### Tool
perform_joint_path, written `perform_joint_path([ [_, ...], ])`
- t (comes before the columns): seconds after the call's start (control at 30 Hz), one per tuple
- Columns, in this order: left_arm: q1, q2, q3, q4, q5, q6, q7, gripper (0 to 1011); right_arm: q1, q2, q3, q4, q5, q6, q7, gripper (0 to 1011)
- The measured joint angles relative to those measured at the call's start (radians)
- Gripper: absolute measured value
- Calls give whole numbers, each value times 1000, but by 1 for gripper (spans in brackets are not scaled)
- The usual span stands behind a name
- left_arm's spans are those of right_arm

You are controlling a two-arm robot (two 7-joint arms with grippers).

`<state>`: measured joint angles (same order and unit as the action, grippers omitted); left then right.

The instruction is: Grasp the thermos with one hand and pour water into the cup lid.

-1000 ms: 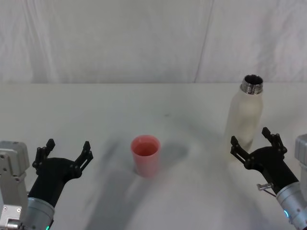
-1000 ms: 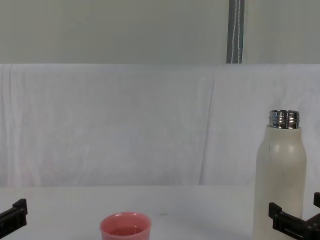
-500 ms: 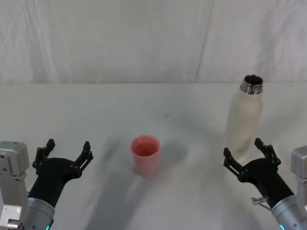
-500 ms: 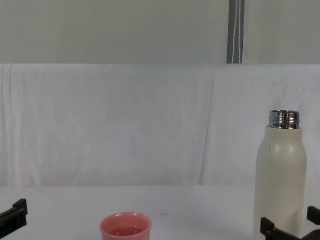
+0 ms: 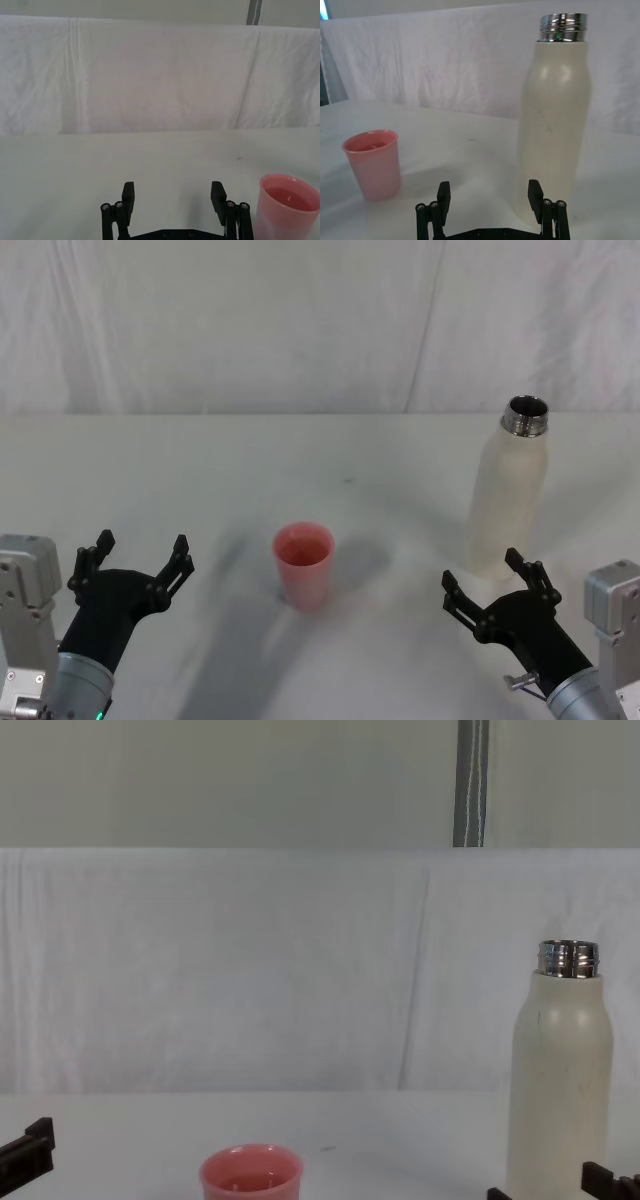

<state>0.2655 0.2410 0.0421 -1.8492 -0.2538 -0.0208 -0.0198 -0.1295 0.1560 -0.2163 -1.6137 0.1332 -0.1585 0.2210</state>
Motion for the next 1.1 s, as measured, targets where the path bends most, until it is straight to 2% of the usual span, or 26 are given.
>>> perform_joint_path([
  [0.47, 0, 0, 0, 0, 0, 0, 0, 1001, 19, 1, -25, 22, 3, 4, 10, 1001],
  [1.1, 0, 0, 0, 0, 0, 0, 0, 1001, 22, 0, -28, 27, 4, 2, 10, 1001],
])
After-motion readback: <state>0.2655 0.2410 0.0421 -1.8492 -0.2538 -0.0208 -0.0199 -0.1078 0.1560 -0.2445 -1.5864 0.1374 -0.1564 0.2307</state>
